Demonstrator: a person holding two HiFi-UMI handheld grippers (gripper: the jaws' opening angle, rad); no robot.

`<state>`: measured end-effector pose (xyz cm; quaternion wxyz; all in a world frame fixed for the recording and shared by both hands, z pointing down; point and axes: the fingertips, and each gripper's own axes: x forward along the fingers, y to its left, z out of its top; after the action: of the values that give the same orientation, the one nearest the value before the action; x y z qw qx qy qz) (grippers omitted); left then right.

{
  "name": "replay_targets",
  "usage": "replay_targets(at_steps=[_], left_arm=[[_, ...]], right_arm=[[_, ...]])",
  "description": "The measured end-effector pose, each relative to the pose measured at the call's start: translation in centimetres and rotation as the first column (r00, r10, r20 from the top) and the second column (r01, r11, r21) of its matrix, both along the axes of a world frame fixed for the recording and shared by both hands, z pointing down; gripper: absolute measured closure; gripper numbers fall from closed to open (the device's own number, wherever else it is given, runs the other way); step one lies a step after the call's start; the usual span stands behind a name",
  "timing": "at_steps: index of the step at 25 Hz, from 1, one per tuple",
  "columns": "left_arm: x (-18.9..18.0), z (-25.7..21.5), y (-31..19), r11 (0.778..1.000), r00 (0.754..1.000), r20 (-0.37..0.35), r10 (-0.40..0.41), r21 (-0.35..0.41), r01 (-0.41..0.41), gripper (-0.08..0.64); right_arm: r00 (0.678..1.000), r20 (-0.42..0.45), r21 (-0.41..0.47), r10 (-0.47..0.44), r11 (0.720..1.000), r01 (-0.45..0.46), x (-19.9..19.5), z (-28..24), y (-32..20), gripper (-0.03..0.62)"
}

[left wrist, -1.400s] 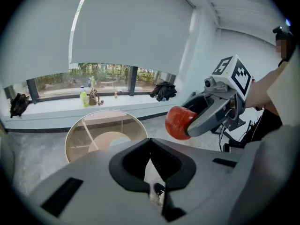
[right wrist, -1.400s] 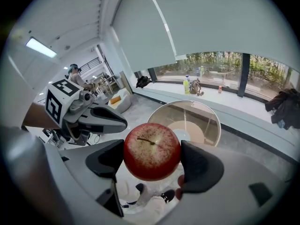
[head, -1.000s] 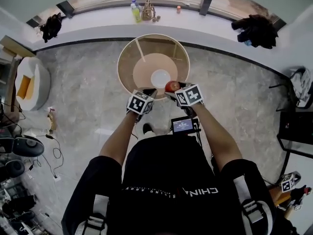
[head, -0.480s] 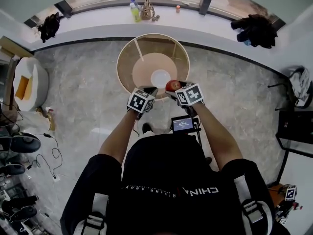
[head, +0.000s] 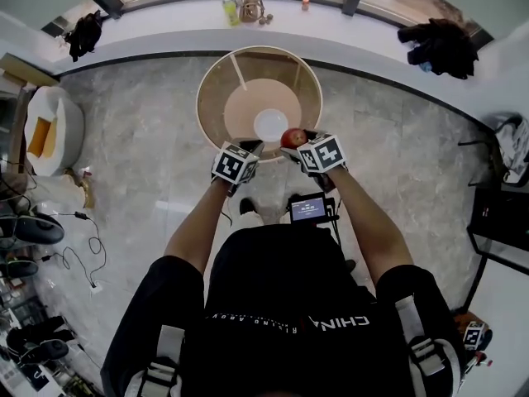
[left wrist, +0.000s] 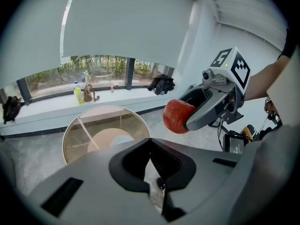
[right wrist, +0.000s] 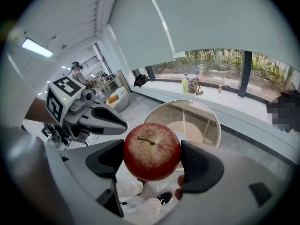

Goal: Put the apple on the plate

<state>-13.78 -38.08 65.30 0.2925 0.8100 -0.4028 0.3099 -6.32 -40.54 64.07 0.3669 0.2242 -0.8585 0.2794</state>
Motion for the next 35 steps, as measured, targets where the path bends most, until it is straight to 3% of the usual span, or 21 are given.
replay_targets(at_steps=[5,9,13,19,25,31,35], left_arm=[[0.3,1.6,-2.0,0.999,0.999,0.019,-0.045,-0.013,0.045,0.543],[-0.1,4.6,-3.8,0.998,0.999,-0.005,-0.048,-0.048,0.047,0.543],[-1.1,10.3,-7.1,0.998,0.999,-0.007,-0.035,-0.055,0.034,0.543],[-5.5,21.5,-13.0,0.998,0.999,0.023,-0.048,-0.044,0.049,0.543],[-8.1,29.3,-13.8,0.993,0.997,0.007,-0.08,-0.088,0.08,0.543],[-8.9,31.8,-12.2,0.988,0.996,-0.001,-0.089,-0.128,0.088,0.543],[-8.5,31.7,-12.0,0.988,0.997,-0.007,-0.072,-0.139,0.071,0.543]], right_arm=[[0.996,-0.074,0.024,-0.054,0.998,0.055,0.9,3.3,-2.3,0.196],[0.994,-0.106,0.026,-0.042,0.999,0.045,-0.9,6.5,-4.6,0.196],[0.986,-0.161,0.064,-0.037,0.997,0.048,-3.9,12.9,-7.9,0.196],[0.981,-0.191,0.089,-0.029,0.995,0.046,-9.1,26.0,-13.1,0.196],[0.975,-0.222,0.065,-0.016,0.997,0.032,-11.5,35.3,-15.2,0.196],[0.974,-0.227,0.122,-0.014,0.992,0.042,-13.0,37.4,-15.8,0.195],[0.972,-0.227,0.107,-0.051,0.991,0.077,-12.7,37.6,-14.9,0.195]])
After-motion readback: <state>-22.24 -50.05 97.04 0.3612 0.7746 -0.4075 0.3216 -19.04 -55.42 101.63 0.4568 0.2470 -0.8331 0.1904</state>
